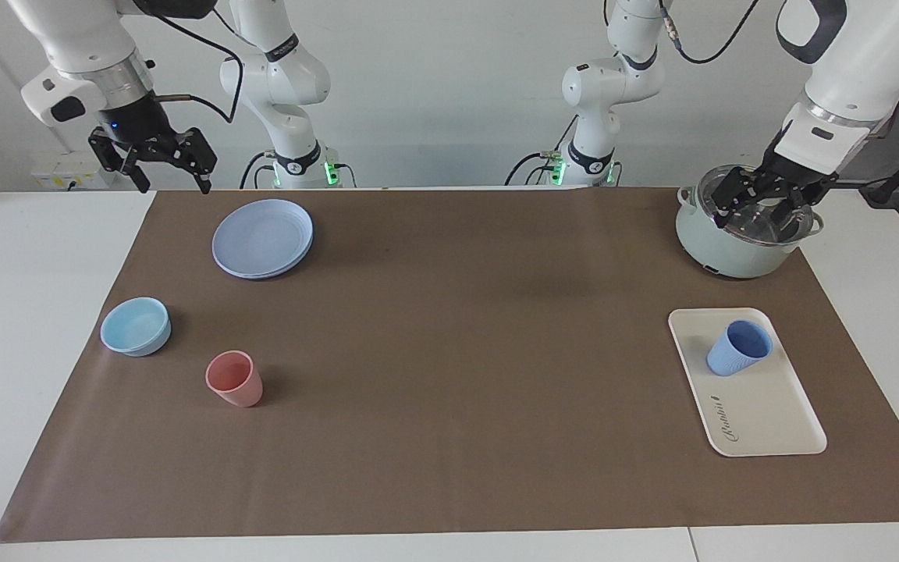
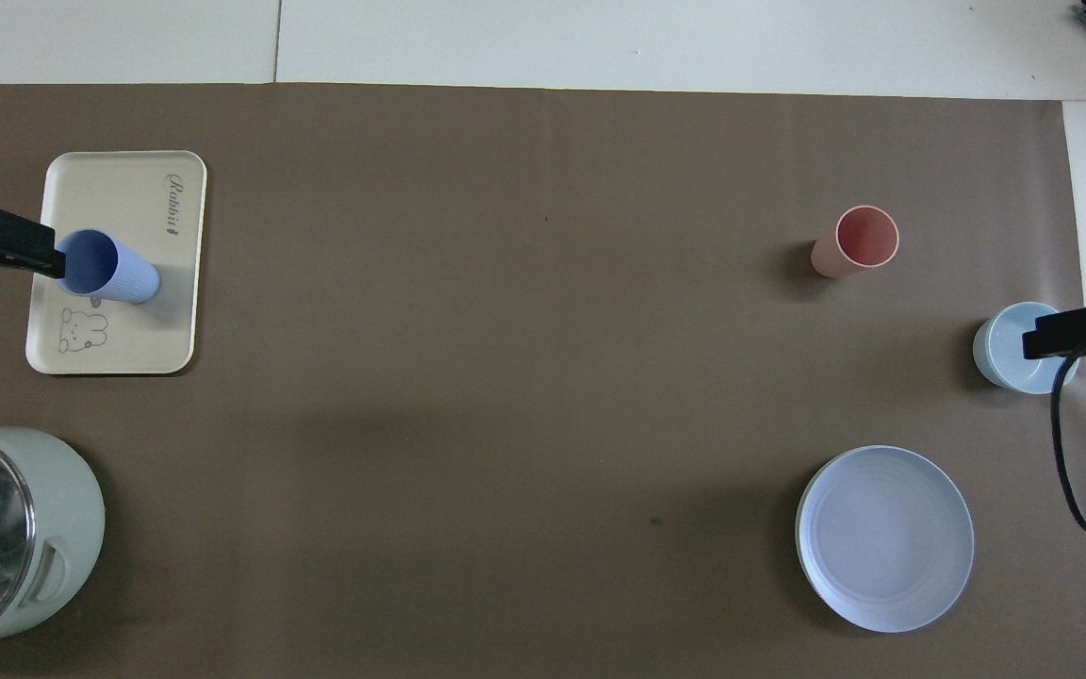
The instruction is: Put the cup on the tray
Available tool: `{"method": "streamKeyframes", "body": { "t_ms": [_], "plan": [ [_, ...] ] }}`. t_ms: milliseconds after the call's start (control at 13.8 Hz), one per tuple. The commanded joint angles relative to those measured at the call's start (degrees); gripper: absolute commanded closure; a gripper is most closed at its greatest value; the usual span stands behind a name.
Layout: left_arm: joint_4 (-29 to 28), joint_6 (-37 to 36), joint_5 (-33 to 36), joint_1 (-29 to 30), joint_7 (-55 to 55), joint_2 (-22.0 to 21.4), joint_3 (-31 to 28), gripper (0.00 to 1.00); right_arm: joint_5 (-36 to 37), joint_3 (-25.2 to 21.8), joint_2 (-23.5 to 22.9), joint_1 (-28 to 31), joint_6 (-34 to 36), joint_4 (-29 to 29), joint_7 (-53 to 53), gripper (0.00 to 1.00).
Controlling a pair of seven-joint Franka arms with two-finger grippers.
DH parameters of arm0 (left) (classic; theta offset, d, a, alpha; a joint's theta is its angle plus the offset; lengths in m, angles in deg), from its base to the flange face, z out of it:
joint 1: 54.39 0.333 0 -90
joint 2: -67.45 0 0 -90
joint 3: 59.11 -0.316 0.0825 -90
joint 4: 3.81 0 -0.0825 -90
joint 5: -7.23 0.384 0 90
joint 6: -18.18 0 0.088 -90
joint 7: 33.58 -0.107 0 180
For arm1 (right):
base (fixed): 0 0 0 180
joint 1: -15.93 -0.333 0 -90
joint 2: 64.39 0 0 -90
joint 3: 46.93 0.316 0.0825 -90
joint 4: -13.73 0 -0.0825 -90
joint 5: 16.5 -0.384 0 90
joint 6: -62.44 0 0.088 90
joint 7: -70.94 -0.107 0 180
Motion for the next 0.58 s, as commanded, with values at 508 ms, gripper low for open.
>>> {"method": "streamKeyframes", "body": {
  "t_ms": [508],
  "plan": [
    [-2.3,0.0,-0.3,0.4,-1.1,-2.3,-0.1,0.00,1.4,-5.7,-1.2,-6.3,3.3,-1.3,-1.2,0.00]
  ]
}}
